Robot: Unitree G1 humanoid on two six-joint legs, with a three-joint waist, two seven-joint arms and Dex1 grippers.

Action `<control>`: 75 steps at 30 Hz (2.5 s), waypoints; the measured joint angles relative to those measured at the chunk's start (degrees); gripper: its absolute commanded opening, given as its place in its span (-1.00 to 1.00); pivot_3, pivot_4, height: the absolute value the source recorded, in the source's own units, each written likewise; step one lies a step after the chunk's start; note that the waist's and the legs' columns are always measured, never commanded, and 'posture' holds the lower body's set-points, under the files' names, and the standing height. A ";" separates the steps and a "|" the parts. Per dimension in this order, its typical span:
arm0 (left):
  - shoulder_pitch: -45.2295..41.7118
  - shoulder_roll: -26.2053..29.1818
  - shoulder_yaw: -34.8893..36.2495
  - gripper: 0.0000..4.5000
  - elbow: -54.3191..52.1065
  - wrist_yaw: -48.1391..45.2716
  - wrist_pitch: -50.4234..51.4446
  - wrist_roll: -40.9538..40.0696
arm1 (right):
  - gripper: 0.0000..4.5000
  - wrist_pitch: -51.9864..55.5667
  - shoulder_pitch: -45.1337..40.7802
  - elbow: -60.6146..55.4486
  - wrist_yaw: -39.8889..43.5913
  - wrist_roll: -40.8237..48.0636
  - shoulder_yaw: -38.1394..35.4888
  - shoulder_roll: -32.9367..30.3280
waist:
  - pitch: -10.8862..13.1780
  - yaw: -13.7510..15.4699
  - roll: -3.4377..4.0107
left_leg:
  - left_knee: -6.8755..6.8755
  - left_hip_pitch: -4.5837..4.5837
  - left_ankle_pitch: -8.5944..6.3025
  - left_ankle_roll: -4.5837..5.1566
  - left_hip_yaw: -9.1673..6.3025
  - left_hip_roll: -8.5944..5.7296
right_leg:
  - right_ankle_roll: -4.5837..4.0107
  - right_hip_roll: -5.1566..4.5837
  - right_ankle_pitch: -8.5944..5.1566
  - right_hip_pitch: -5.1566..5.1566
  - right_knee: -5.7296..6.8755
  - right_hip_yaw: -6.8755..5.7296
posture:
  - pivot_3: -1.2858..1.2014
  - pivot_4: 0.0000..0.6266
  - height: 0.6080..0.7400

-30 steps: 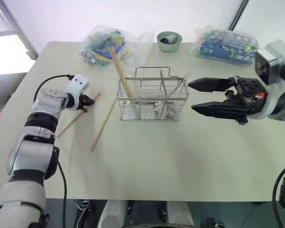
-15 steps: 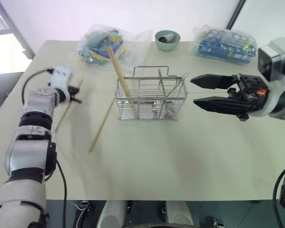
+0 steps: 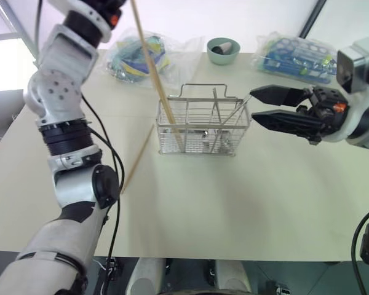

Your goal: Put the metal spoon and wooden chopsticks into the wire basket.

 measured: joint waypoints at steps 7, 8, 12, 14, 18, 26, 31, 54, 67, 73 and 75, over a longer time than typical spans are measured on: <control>5.74 -4.10 -9.35 -0.98 -3.96 -1.69 -3.37 4.49 | 0.60 0.07 0.56 -0.17 -2.71 2.30 -1.99 -0.08 | -0.01 0.16 0.02 | 0.00 0.01 0.02 0.00 0.06 -0.01 | 0.00 -0.01 0.00 0.00 0.00 0.04 | 0.03 -0.52 0.35; 7.16 -4.36 -11.09 -0.98 -3.96 -2.62 -3.99 5.58 | 0.60 0.07 0.75 -0.26 -3.01 2.35 -2.19 -0.09 | -0.01 0.19 0.02 | 0.01 0.01 0.01 0.00 0.06 -0.01 | 0.00 -0.01 0.00 0.00 0.00 0.04 | 0.03 -0.52 0.35; 10.15 -4.73 -14.74 -0.51 -4.00 -5.42 -6.64 8.65 | 0.60 0.17 1.23 -0.42 -3.97 3.06 -2.34 -0.13 | -0.01 0.19 0.02 | 0.00 0.00 -0.02 0.06 0.05 -0.01 | -0.01 -0.02 0.00 0.00 -0.02 0.04 | 0.03 -0.52 0.35; 11.71 -5.58 -15.25 -0.09 -4.54 -6.06 -8.22 9.32 | 0.60 0.41 1.30 -0.40 -4.24 3.61 -3.04 -0.21 | -0.01 0.19 0.02 | 0.00 0.01 -0.05 0.10 0.05 0.00 | -0.01 -0.02 0.00 0.00 -0.02 0.05 | 0.03 -0.52 0.35; 12.62 -7.38 -15.10 0.67 -6.15 -5.46 -9.07 9.22 | 0.60 0.52 1.28 -0.20 -4.80 4.06 -3.56 -0.45 | -0.01 0.20 0.02 | 0.01 0.00 -0.06 0.13 0.05 0.00 | -0.01 -0.03 0.00 0.01 -0.03 0.05 | 0.03 -0.52 0.35; 8.41 1.08 -10.47 0.89 -14.05 3.82 1.59 5.72 | 0.60 0.17 1.19 1.02 -4.89 3.34 -3.01 -0.21 | -0.02 0.06 0.04 | 0.01 0.02 -0.07 0.15 0.04 0.03 | -0.01 0.03 0.00 0.00 0.00 0.04 | 0.03 -0.52 0.35; 7.76 12.42 -13.51 0.89 -11.95 12.87 18.82 12.97 | 0.60 -0.48 1.92 1.22 -4.34 2.22 -2.72 0.00 | -0.04 0.09 0.06 | -0.01 0.09 -0.10 0.20 0.06 0.02 | 0.00 0.12 -0.01 0.05 0.03 0.08 | 0.03 -0.52 0.35; 19.47 6.85 -27.63 0.89 1.09 8.98 33.19 26.85 | 0.60 -2.56 3.92 0.80 -2.75 -0.87 -0.75 0.68 | -0.05 0.27 0.07 | -0.05 0.08 -0.06 0.10 0.11 0.01 | -0.01 -0.05 -0.01 -0.01 0.00 0.28 | 0.03 -0.52 0.35; 19.89 6.72 -29.27 -0.99 3.01 3.50 29.05 30.68 | 0.60 -2.56 6.32 -1.08 -3.60 -0.12 -1.11 0.66 | -0.17 0.21 0.18 | -0.06 0.18 -0.10 0.16 0.12 0.01 | -0.01 -0.07 -0.01 0.05 0.01 0.30 | 0.03 -0.52 0.35; 19.98 6.39 -27.57 -0.99 5.32 5.88 24.69 32.56 | 0.60 -2.58 6.28 -0.97 -3.18 -0.11 -1.12 0.34 | -0.18 0.13 0.19 | -0.06 0.17 -0.10 0.16 0.12 0.03 | -0.01 -0.07 0.00 0.03 0.01 0.30 | 0.03 -0.52 0.35; 19.97 6.60 -24.50 -0.99 7.28 8.56 20.80 34.12 | 0.60 -2.58 6.27 -0.76 -2.93 -0.14 -1.16 -0.03 | -0.18 0.13 0.18 | -0.07 0.15 -0.10 0.16 0.12 0.04 | -0.01 -0.07 0.00 -0.01 0.02 0.30 | 0.03 -0.52 0.35</control>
